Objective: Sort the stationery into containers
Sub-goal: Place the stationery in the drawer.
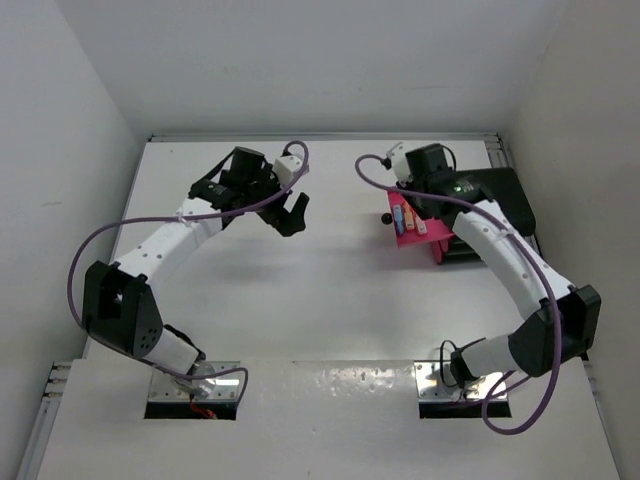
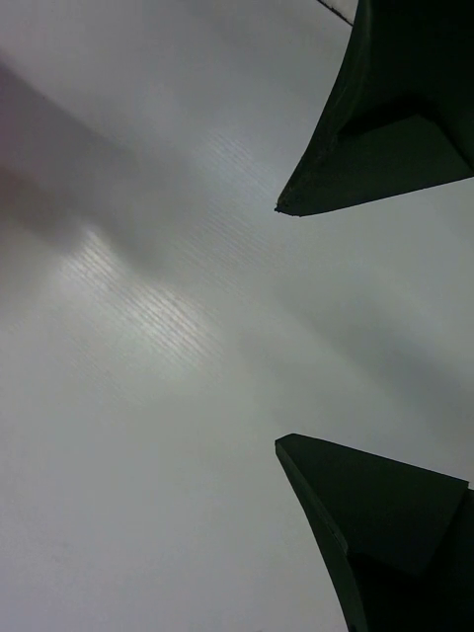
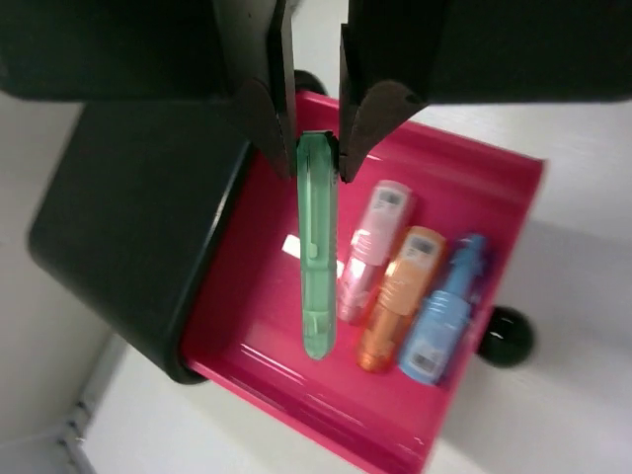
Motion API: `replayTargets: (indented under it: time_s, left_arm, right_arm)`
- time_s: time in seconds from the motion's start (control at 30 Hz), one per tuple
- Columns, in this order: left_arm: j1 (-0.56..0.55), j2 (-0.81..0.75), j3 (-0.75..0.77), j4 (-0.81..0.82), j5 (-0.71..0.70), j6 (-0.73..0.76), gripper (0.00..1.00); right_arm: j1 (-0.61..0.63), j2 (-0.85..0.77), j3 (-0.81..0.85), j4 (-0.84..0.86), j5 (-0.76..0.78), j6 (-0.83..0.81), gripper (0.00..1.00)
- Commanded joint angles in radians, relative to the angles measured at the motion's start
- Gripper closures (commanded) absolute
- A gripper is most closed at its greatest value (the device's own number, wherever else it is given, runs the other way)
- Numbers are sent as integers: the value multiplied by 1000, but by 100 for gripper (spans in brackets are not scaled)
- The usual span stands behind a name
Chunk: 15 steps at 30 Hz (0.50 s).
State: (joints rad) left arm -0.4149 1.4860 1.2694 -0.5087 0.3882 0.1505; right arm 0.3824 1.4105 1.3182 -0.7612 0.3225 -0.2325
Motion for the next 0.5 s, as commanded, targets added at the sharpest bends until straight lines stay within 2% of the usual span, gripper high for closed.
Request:
replayTargets:
  time_s: [0.0, 0.1, 0.27, 0.33, 0.47]
  left_arm:
    - [18, -4, 36, 24, 83, -48, 0]
    - [28, 2, 35, 22, 89, -48, 0]
    - [31, -4, 22, 21, 75, -40, 0]
    - [34, -6, 13, 22, 72, -32, 0]
    - [37, -1, 10, 21, 66, -29, 0]
  right_arm:
    - [45, -13, -72, 201, 297, -143, 100]
    - [70, -1, -138, 295, 406, -258, 100]
    - [72, 27, -178, 375, 455, -340, 100]
    - [67, 53, -154, 332, 449, -324, 100]
    - [67, 100, -90, 182, 425, -277, 90]
